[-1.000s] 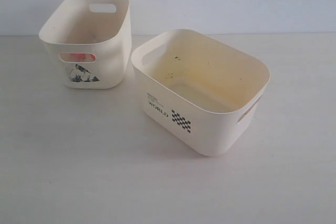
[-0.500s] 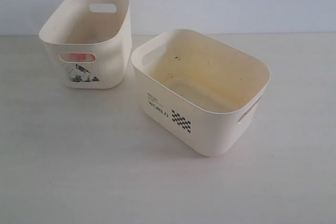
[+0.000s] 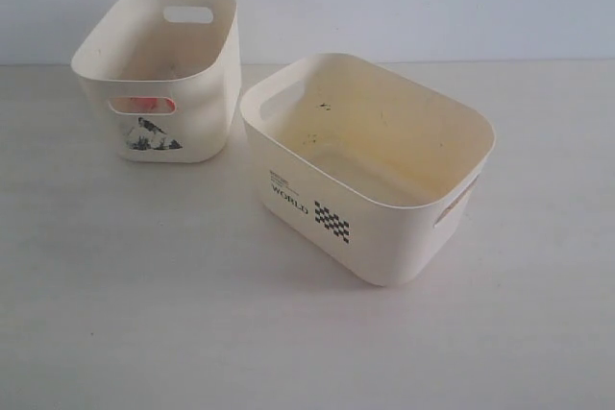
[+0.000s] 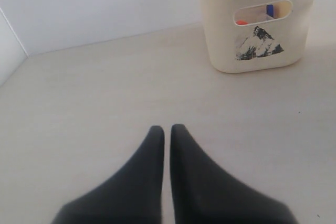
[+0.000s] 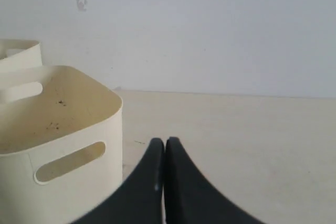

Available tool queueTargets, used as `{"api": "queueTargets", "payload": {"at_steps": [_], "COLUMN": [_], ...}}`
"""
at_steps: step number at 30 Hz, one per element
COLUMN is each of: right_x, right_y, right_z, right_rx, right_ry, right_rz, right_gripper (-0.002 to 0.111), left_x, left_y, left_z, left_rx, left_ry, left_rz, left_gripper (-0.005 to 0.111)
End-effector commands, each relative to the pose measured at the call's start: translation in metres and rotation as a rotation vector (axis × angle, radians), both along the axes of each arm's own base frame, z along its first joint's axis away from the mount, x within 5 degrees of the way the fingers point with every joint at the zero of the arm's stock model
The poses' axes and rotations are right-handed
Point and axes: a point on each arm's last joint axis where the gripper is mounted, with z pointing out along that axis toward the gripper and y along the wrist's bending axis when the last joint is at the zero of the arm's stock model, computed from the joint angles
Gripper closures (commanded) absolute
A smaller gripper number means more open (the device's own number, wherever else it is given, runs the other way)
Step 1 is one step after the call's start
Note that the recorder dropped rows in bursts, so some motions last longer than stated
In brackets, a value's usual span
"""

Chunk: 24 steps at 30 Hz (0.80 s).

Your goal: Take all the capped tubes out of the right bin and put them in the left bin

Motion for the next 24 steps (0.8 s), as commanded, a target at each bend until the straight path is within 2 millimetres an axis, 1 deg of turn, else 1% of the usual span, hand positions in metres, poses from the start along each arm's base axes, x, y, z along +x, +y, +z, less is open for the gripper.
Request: {"api": "queueTargets", "payload": {"at_steps": [1, 4, 8, 12, 24], "right_x": [-0.0021, -0.0028, -0.0037, -0.0037, -0.004], "right_y": [-0.002, -0.0035, -0.0034, -0.0034, -0.0032], "right_z": [-0.0105, -0.0151, -0.019, -0.019, -0.02], "right_rx": [0.013, 0.037, 0.003, -0.037, 0.006], "right_ry": [0.096, 0.147, 0.191, 0.19, 0.202], "right_rz": [-0.028, -0.05, -0.045, -0.039, -0.043], "right_gripper": [0.109, 0.109, 0.109, 0.109, 0.109], "left_x": [0.0001, 0.0001, 0.0001, 0.0001, 0.0001], "left_y": [0.0, 0.0, 0.0, 0.0, 0.0], "left_z": [0.0016, 0.0016, 0.0016, 0.0016, 0.0016], "left_rx": [-0.007, -0.007, -0.007, -0.007, -0.007], "left_ry": [-0.008, -0.008, -0.008, -0.008, -0.008], "left_rz": [0.002, 0.002, 0.002, 0.002, 0.002], "left_gripper": [0.102, 0.102, 0.102, 0.102, 0.102]}}
